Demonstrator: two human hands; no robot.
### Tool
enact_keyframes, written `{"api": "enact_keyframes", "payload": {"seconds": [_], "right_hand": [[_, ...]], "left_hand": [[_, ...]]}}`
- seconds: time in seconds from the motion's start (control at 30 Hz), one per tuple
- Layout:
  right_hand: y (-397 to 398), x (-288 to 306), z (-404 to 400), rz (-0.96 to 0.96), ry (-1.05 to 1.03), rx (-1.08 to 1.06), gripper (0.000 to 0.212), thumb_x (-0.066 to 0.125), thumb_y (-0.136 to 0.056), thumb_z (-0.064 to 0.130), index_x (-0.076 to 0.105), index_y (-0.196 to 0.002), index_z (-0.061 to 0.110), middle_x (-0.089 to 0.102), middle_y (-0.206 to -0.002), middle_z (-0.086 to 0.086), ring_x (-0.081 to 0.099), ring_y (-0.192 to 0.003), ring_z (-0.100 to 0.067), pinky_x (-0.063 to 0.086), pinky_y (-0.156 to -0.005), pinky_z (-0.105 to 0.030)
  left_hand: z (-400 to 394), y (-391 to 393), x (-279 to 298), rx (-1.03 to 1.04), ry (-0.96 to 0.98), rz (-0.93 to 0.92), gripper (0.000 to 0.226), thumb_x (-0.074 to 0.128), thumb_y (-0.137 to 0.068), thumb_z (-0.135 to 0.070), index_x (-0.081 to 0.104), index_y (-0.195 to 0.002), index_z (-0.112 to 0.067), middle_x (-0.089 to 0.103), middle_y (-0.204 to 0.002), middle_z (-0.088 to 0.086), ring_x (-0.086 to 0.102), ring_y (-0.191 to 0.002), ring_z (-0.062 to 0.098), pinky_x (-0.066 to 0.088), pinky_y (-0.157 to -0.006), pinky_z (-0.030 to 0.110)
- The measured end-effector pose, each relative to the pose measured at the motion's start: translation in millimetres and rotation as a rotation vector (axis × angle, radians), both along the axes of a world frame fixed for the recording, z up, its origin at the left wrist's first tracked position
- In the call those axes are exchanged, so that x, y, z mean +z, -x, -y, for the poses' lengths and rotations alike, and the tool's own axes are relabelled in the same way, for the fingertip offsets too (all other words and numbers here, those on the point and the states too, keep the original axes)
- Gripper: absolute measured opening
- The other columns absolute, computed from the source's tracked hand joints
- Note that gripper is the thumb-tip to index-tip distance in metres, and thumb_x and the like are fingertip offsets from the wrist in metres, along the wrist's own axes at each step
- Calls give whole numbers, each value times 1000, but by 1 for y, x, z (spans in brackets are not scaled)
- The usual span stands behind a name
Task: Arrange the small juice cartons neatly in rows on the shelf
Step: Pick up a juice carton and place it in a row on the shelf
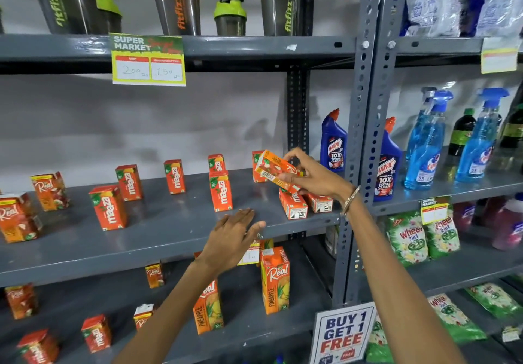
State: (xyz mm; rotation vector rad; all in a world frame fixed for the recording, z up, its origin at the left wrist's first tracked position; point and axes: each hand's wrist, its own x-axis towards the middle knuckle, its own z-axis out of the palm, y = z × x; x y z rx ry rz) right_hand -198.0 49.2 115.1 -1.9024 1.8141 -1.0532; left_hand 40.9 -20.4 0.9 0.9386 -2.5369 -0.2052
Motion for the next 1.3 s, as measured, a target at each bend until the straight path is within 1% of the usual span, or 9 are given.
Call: {"api": "enact_keyframes", "payload": {"seconds": [0.23,0.4,0.57,0.67,0.73,0.83,0.93,1.1,1.3], "right_hand": [[-28,-8,-2,124,-110,127,46,68,-87,39,38,-119,24,63,-113,-9,69,-85,-22,61,-69,-38],[-59,-17,5,331,152,145,40,80,-78,27,57,-108,16,59,-119,-12,64,-99,-21,59,-76,-49],[-129,-28,30,700,259,145,62,88,-66,9,56,-119,15,74,-98,-7,68,-89,-23,56,-72,-38],[-188,-34,51,846,251,200,59,84,-72,4,59,-125,8,75,-97,-9,69,-85,-21,52,-63,-27],[-226,-38,63,914,215,260,59,80,-74,5,59,-129,7,74,-105,-8,70,-93,-18,55,-69,-25],[-294,-45,84,931,172,316,55,76,-79,7,59,-131,10,72,-116,-8,68,-104,-18,56,-79,-32],[-367,-48,105,956,161,342,50,77,-76,10,62,-124,15,73,-111,-3,69,-100,-16,57,-77,-32],[-468,-44,135,864,206,334,49,77,-80,11,58,-125,15,71,-116,3,69,-105,-9,60,-84,-32],[-579,-44,201,779,176,286,43,73,-86,11,53,-123,20,69,-117,1,68,-102,-11,60,-77,-27]], "left_hand": [[2,-32,-1,28,-22,-47,62,29,-103,-55,40,-152,-18,40,-160,1,34,-147,18,19,-122,36],[12,-65,-18,62,105,24,65,22,-103,-59,30,-156,-22,31,-164,-3,24,-151,12,5,-123,29],[22,-124,-27,179,152,46,85,5,-94,-72,28,-157,-21,30,-164,-3,20,-153,14,8,-127,37],[31,-175,-28,277,173,26,91,0,-93,-74,36,-153,-17,40,-160,2,29,-151,18,14,-126,41],[34,-209,-27,331,181,37,87,4,-95,-71,40,-152,-15,43,-158,4,32,-149,21,15,-126,41],[44,-274,-25,399,163,48,87,2,-96,-69,42,-151,-14,43,-158,5,34,-149,23,18,-126,44],[61,-346,-31,445,188,58,85,2,-97,-69,46,-148,-17,47,-155,3,39,-146,22,25,-124,45],[92,-438,-31,474,193,76,78,9,-97,-68,38,-152,-21,39,-160,0,29,-151,18,17,-126,43],[137,-535,-27,508,202,67,80,9,-97,-67,38,-152,-17,38,-161,4,29,-150,22,15,-126,43]]}}
